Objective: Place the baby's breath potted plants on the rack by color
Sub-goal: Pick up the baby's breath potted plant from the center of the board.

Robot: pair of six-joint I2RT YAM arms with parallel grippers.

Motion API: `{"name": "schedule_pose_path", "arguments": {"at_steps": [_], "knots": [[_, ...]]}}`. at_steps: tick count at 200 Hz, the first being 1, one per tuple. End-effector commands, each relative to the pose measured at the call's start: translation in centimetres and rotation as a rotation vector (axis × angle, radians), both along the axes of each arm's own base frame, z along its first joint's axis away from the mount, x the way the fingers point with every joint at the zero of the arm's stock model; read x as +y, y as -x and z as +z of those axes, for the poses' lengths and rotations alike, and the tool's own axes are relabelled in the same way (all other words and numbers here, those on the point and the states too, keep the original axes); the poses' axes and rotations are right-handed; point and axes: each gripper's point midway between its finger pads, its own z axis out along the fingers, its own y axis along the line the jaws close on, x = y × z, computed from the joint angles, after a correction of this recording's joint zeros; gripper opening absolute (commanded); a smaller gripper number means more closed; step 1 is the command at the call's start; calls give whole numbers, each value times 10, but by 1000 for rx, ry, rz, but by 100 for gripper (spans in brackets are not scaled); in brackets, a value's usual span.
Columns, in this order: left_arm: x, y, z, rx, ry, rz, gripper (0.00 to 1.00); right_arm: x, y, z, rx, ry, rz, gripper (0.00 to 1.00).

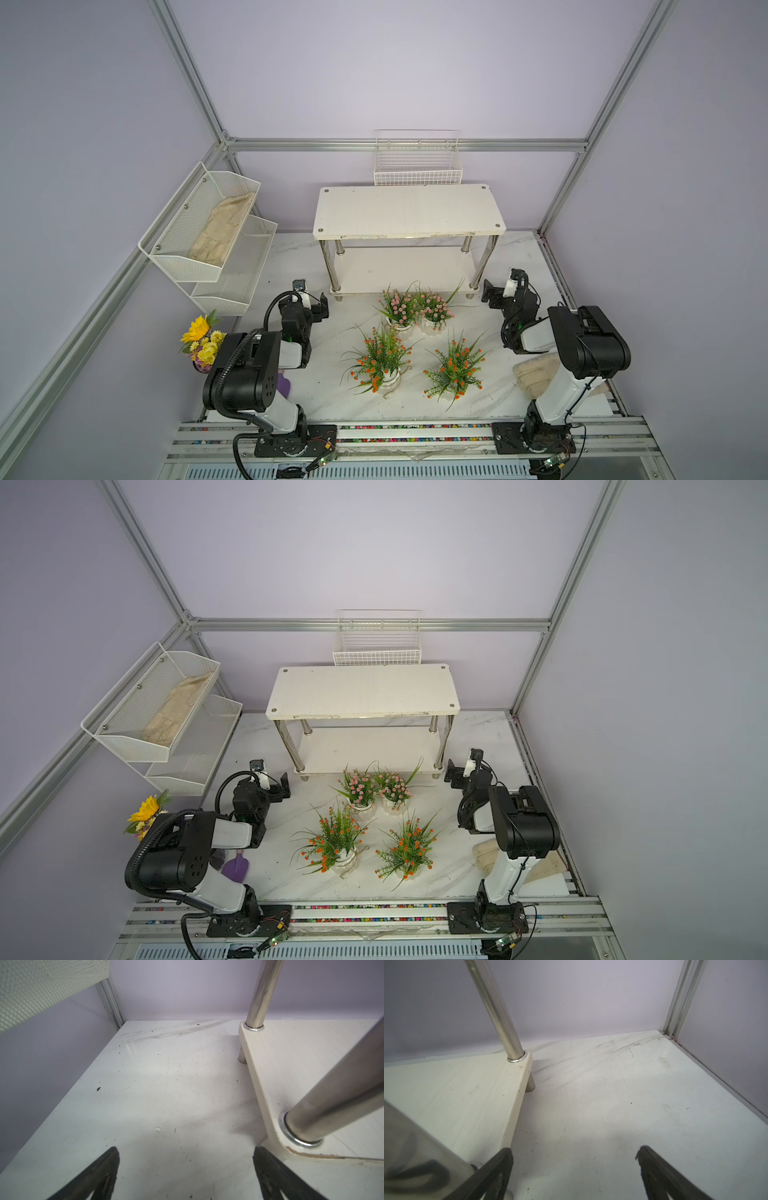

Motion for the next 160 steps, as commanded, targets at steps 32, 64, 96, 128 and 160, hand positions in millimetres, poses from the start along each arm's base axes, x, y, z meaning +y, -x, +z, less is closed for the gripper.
{"name": "schedule_pose_path", "arguments": {"at_steps": [32,64,96,128,160], "knots": [[0,-9,19,-60,-6,3,100,0,-2,4,-11,17,-2,97],[-1,-9,19,-59,-5,-2,100,0,-2,4,-12,16,-3,97],[0,-9,19,-59,-5,1,100,1,-1,5,-17,17,2,97],[5,-10,34,-36,-12,43,100,-1,4,25,-51,17,-13,97],[12,10,80,-114,13,114,100,-4,14,76,-91,8,-80,97]]}}
